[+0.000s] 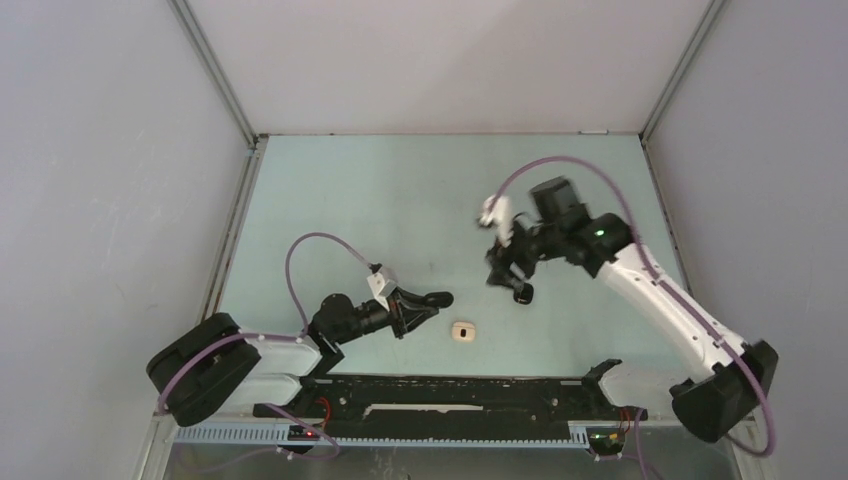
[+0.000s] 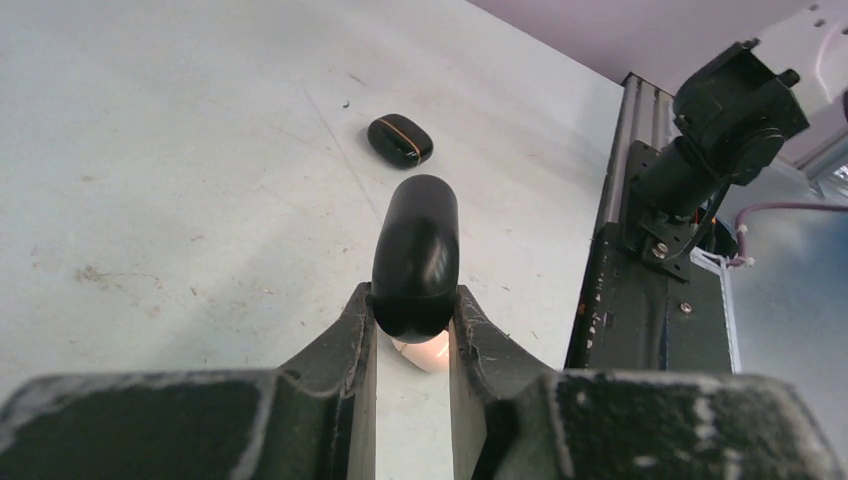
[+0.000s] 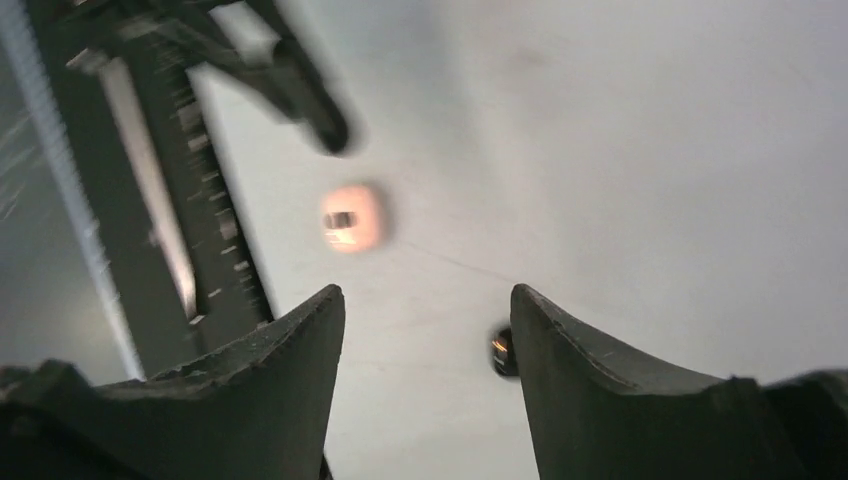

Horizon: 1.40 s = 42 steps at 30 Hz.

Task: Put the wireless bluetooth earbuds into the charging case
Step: Close the charging case, then place the charging case at the center of the board.

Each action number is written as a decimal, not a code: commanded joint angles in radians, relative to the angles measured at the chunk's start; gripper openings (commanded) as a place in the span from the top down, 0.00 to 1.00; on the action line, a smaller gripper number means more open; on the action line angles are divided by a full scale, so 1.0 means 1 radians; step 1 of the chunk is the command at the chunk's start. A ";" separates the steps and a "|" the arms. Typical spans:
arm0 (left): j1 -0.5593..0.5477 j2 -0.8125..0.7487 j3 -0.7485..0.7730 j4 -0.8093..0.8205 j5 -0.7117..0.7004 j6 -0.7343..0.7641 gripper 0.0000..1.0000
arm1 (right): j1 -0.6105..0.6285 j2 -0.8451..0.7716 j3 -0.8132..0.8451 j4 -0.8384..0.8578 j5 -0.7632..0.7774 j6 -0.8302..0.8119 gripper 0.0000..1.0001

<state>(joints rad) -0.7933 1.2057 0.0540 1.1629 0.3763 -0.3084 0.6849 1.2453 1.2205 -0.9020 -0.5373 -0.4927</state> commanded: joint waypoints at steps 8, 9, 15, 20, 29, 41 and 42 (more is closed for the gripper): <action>0.007 0.167 0.183 -0.131 -0.145 -0.290 0.93 | -0.559 -0.246 -0.357 0.457 -0.161 0.205 0.00; 0.008 0.179 0.213 -0.189 -0.167 -0.310 0.93 | -0.564 -0.249 -0.357 0.450 -0.157 0.207 0.00; 0.007 0.299 0.367 -0.332 -0.146 -0.446 0.92 | -0.572 -0.212 -0.357 0.396 -0.223 0.162 0.00; 0.006 0.409 0.511 -0.447 -0.072 -0.509 0.91 | -0.559 -0.226 -0.357 0.390 -0.187 0.130 0.00; -0.003 0.510 0.646 -0.573 -0.030 -0.528 0.86 | -0.561 -0.239 -0.357 0.390 -0.168 0.134 0.00; 0.002 0.494 0.857 -1.219 -0.141 -0.321 0.59 | -0.554 -0.215 -0.357 0.376 -0.177 0.109 0.00; 0.006 0.483 0.873 -1.279 -0.162 -0.294 0.55 | -0.552 -0.213 -0.357 0.376 -0.175 0.108 0.00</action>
<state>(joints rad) -0.7952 1.7412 0.8536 0.1867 0.2905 -0.7368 0.1238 1.0252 0.8494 -0.5392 -0.7109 -0.3672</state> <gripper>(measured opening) 0.396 0.997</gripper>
